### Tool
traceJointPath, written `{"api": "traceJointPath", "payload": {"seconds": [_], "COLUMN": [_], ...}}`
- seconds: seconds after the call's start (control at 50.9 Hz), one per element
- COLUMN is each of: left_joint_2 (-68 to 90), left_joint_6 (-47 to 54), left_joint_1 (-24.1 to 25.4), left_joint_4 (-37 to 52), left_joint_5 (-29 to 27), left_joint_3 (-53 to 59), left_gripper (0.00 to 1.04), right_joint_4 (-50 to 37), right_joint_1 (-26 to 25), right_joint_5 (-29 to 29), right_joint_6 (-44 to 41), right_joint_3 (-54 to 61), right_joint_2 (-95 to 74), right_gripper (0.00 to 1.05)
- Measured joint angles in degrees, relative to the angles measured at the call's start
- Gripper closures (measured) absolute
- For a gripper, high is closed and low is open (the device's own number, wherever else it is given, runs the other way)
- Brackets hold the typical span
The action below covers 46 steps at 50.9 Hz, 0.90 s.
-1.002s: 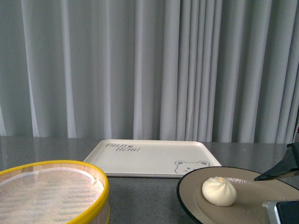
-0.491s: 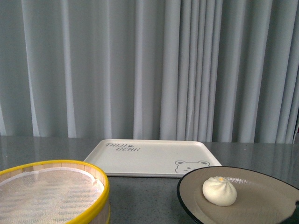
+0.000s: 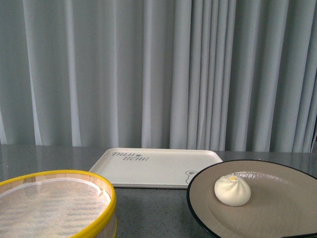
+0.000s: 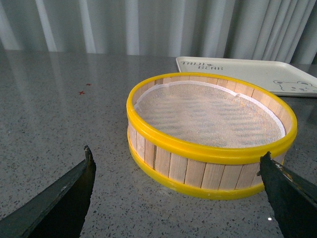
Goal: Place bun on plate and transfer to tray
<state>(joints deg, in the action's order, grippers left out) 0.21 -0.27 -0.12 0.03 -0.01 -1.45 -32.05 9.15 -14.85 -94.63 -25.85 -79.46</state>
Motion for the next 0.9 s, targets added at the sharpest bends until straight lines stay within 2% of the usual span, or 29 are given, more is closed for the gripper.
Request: {"api": "traceJointPath", "payload": {"seconds": [0.118,0.255,0.373,0.53,0.707,0.904], "left_joint_2": [0.00,0.00,0.00,0.00,0.00,0.00], "left_joint_6": [0.02,0.02,0.02,0.00,0.02,0.02], "left_joint_1": [0.00,0.00,0.00,0.00,0.00,0.00], "left_joint_4": [0.00,0.00,0.00,0.00,0.00,0.00], "left_joint_5": [0.00,0.00,0.00,0.00,-0.02,0.00], "left_joint_3": [0.00,0.00,0.00,0.00,0.00,0.00], "left_gripper": [0.07,0.07,0.07,0.07,0.07,0.07], "right_joint_4": [4.72,5.92,6.95,9.42,15.98,21.42], "right_joint_1": [-2.05,-5.81,-9.70,-12.57,-14.10,-13.38], "right_joint_5": [-2.69,-7.08,-12.76,-15.04,-17.70,-18.56], "right_joint_6": [0.31,1.68,4.85,8.00,7.82,7.50], "right_joint_3": [-5.70,-15.61,-25.09,-35.58,-45.99,-53.99], "right_joint_2": [0.55,-0.46,-5.18,-14.88,-23.52,-29.07], "right_gripper": [1.02,1.02,1.02,1.02,1.02,1.02]}}
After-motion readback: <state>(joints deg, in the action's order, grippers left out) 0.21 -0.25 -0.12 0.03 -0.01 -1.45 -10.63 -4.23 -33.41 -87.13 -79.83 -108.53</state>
